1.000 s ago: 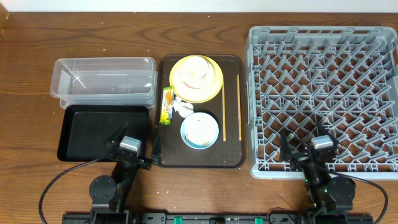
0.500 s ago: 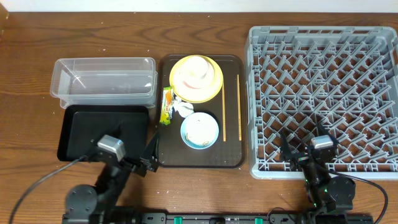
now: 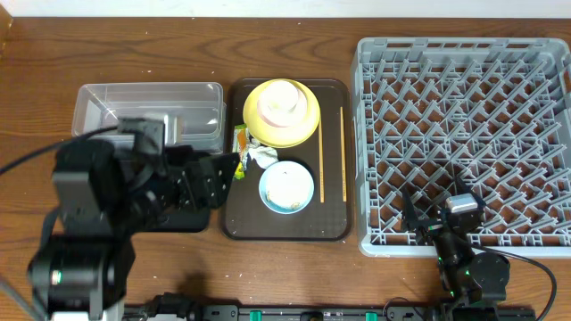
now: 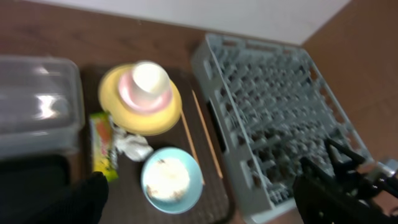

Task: Sort waste into correct bins and load items into the dishwasher rack
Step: 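Reach the left gripper to the light-blue rice bowl on the brown tray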

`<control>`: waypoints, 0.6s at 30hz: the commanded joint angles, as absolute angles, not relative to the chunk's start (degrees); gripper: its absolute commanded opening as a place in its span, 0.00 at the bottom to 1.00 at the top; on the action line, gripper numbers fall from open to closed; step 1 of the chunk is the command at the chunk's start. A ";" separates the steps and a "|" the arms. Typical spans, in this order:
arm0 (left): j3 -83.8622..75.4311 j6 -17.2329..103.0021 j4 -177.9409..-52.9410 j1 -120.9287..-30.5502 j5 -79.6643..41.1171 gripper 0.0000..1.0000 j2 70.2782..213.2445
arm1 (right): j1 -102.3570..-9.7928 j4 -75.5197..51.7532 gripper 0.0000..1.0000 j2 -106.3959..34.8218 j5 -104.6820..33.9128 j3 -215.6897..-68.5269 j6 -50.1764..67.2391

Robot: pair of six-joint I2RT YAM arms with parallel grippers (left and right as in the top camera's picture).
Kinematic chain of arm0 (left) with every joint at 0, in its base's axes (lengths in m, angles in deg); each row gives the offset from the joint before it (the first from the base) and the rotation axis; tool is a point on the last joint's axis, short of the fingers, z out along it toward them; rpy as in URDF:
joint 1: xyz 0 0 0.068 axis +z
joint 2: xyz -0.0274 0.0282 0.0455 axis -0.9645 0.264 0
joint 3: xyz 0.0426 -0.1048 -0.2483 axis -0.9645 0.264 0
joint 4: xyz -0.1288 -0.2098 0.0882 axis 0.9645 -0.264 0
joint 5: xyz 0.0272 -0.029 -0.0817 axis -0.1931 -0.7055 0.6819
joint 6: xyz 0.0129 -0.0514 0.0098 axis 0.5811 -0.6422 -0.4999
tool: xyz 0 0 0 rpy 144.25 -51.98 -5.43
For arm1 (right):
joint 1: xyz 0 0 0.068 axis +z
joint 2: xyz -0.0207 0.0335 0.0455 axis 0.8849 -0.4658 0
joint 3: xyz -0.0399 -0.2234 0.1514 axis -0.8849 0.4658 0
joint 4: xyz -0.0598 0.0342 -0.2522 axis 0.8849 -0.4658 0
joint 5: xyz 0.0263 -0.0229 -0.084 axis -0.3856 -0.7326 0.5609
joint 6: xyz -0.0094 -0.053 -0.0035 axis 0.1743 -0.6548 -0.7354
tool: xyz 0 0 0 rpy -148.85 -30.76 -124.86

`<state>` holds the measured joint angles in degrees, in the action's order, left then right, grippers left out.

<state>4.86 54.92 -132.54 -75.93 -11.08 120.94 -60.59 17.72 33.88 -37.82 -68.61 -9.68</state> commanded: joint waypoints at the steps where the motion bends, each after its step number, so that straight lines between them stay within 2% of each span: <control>1: 4.02 55.00 -134.38 -75.79 -3.03 0.82 124.72 | -60.02 17.46 0.99 33.90 -37.47 -68.55 -10.35; 2: 4.07 54.98 -134.84 -75.79 -2.29 0.59 125.62 | -60.02 17.48 0.99 33.90 -37.47 -68.55 -10.35; 3: 4.09 54.85 -135.47 -75.79 -2.29 0.48 126.60 | -60.02 17.46 0.99 33.90 -37.47 -68.55 -10.35; 9: 4.20 54.79 -139.08 -75.79 -2.53 0.08 130.93 | -60.02 17.46 0.99 33.90 -37.47 -68.55 -10.35; 13: 4.64 54.52 -139.45 -76.12 -3.10 0.06 132.31 | -60.02 17.48 0.99 33.90 -37.47 -68.55 -10.35; 18: 5.66 47.18 -139.12 -81.74 -16.85 0.06 132.81 | -60.02 17.48 0.99 33.90 -37.47 -68.55 -10.35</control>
